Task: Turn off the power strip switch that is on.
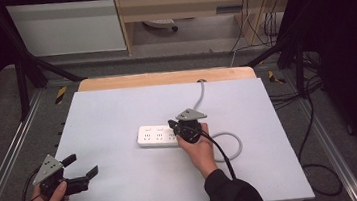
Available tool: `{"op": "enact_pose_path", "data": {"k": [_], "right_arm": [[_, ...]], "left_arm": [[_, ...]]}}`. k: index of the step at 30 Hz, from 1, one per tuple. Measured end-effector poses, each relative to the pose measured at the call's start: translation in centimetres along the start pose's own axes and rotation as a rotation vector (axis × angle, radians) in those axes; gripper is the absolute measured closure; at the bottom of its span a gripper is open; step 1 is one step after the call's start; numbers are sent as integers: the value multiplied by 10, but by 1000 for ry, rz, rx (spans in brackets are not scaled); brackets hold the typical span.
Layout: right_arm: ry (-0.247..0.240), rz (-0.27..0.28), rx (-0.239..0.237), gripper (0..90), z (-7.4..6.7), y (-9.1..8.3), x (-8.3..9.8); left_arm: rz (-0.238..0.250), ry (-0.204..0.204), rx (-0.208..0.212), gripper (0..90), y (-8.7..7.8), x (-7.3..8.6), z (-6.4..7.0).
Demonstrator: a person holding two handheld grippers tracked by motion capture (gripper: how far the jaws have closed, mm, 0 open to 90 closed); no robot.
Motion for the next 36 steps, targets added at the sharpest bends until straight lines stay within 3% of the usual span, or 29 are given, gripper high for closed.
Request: {"op": "enact_pose_path", "data": {"k": [36], "right_arm": [[-3,-72,33,900,6,7,14]], "left_arm": [[-4,-3,2,57,0,1,0]]}}
Point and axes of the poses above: each handheld gripper's, and its own axes: y roughly forward along the jaws, x roughly out of its underside, z roughly to its right, the point moved 8 cm from there along y, roughly forward along the jaws, and after that the axes turned 10 degrees about x, right-handed, at the moved point
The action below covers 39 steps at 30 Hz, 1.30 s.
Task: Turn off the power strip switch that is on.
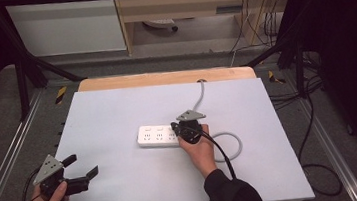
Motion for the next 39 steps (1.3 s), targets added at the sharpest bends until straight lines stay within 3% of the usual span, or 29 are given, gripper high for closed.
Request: {"op": "enact_pose_path", "data": {"k": [39], "right_arm": [[-2,-10,1,900,-4,7,0]], "left_arm": [[-6,9,1,57,0,0,0]]}}
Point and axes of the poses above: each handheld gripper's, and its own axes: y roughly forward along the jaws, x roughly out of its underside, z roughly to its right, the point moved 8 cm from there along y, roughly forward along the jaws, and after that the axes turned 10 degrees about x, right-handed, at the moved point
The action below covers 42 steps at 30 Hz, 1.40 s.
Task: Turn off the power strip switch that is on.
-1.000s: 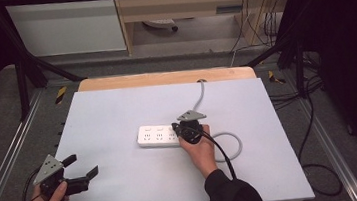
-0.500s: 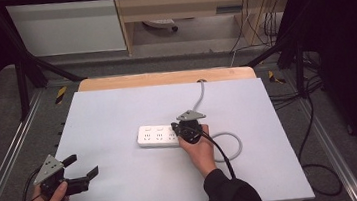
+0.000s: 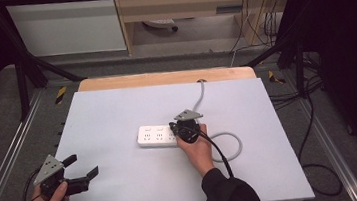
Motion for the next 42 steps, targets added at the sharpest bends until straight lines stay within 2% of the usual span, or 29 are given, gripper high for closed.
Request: {"op": "enact_pose_path", "data": {"k": [28,42], "right_arm": [[4,16,7,900,0,0,1],[-14,25,14,900,0,0,2]], "left_arm": [[-6,1,-1,57,1,1,0],[-10,2,0,57,1,1,1]]}}
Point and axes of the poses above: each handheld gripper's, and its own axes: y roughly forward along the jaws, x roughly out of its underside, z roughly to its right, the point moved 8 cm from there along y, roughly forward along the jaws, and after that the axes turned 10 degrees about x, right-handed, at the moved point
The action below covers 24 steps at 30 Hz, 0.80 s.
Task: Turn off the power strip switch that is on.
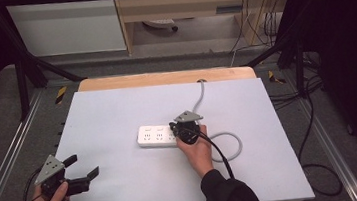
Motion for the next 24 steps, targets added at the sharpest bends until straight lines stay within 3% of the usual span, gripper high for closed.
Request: {"op": "enact_pose_path", "data": {"k": [13,24], "right_arm": [[-37,-6,16,900,-2,0,1],[17,-21,-5,900,0,0,0]], "left_arm": [[-2,1,-2,57,0,0,0],[-1,1,-1,57,0,0,-1]]}}
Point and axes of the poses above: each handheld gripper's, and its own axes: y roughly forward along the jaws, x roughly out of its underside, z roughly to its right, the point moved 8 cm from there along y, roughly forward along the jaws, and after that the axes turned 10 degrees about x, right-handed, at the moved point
